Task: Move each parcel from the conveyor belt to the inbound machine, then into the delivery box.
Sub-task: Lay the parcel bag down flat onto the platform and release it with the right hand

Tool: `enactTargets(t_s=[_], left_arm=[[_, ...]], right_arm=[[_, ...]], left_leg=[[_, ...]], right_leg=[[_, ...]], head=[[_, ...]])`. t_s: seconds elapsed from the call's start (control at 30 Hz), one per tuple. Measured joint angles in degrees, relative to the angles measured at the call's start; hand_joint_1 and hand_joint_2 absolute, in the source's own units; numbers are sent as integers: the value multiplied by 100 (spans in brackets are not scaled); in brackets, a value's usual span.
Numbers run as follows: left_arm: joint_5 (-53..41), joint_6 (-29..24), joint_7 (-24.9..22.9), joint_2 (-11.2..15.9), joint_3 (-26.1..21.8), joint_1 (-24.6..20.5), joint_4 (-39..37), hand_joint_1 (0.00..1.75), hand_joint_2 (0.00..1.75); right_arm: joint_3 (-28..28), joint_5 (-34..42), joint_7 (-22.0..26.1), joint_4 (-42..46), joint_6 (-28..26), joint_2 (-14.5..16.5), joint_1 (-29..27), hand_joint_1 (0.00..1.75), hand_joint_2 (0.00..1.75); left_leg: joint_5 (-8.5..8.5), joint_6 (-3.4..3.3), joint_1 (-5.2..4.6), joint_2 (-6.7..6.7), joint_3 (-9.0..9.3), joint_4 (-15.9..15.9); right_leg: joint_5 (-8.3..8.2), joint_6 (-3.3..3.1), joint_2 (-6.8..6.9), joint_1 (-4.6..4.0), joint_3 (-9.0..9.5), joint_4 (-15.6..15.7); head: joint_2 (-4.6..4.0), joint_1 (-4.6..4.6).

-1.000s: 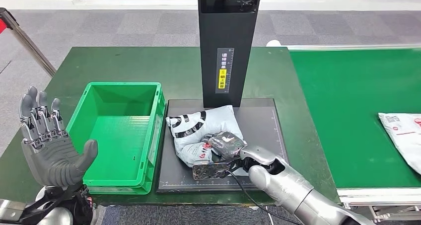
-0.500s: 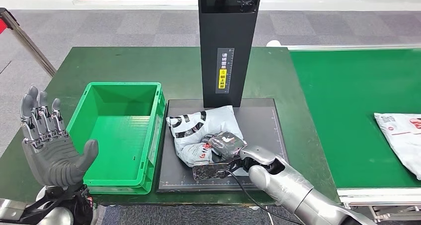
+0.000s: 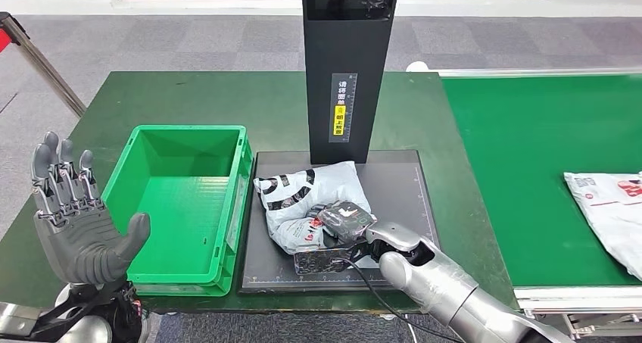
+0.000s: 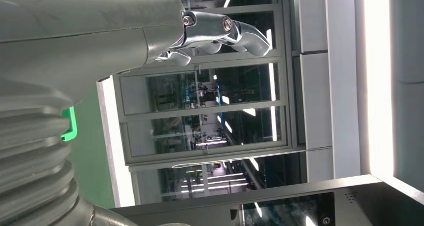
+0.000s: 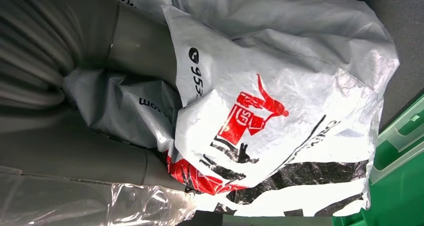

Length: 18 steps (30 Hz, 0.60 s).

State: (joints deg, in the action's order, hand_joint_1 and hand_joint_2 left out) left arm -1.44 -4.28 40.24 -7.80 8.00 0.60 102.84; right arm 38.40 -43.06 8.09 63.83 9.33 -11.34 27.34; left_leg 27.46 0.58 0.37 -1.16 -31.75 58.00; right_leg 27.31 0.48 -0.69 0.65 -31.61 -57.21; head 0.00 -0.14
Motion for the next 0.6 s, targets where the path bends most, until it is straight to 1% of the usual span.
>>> enactTargets(t_s=[0.47, 0.6], left_arm=[[0, -1, 0, 0, 0, -1, -5, 0, 175], [0, -1, 0, 0, 0, -1, -5, 0, 175]], right_arm=[[4, 0, 0, -3, 0, -10, 1, 175, 175], [4, 0, 0, -3, 0, -11, 1, 0, 175]], left_leg=[[0, 0, 0, -1, 1, 0], [0, 0, 0, -1, 2, 0]], right_leg=[[0, 0, 0, 0, 2, 0], [0, 0, 0, 0, 2, 0]], head=[[0, -1], [0, -1]])
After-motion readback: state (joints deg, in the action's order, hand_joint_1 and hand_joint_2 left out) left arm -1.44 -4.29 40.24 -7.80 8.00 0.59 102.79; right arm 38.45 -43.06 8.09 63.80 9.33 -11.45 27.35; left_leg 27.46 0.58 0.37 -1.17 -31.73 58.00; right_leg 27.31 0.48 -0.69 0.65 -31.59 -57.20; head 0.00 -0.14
